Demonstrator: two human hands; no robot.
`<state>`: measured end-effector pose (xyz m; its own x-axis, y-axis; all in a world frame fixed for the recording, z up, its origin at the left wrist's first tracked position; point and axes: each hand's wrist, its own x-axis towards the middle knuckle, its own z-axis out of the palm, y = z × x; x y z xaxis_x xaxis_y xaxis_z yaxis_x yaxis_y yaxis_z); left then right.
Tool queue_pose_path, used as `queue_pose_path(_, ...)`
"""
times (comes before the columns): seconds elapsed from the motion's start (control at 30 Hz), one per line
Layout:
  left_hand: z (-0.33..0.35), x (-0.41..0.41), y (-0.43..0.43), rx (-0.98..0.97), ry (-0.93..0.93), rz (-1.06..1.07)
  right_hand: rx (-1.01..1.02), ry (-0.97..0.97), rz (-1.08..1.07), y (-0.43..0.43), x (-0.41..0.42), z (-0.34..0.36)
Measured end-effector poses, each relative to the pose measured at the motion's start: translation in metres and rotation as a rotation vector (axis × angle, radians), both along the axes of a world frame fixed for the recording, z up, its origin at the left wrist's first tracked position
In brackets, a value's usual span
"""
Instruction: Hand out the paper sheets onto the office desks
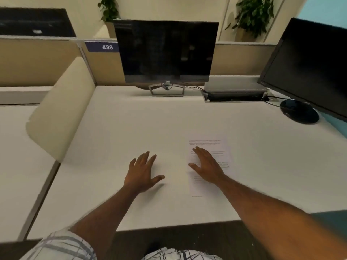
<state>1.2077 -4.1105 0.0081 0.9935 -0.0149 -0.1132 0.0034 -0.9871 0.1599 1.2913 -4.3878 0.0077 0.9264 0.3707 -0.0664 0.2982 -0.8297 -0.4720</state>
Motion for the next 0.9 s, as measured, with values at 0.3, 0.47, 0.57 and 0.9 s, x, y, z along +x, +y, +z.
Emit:
queue_pose_path(0.3, 0.03, -0.158, 0.098, 0.172, -0.117, 0.581, 0.053, -0.093, 0.536, 0.147, -0.005, 0.011)
queue_pose_path(0.47, 0.046, -0.26, 0.115, 0.239, -0.092, 0.857, 0.086, -0.142, 0.803, 0.233, -0.059, 0.02)
queue_pose_path(0.57, 0.049, -0.319, 0.114, 0.251, -0.105, 0.983, 0.088, -0.157, 0.939, 0.279, -0.099, 0.025)
queue_pose_path(0.9, 0.027, -0.458, 0.155, 0.241, -0.093, 1.32, 0.07, -0.172, 1.287, 0.416, -0.222, 0.025)
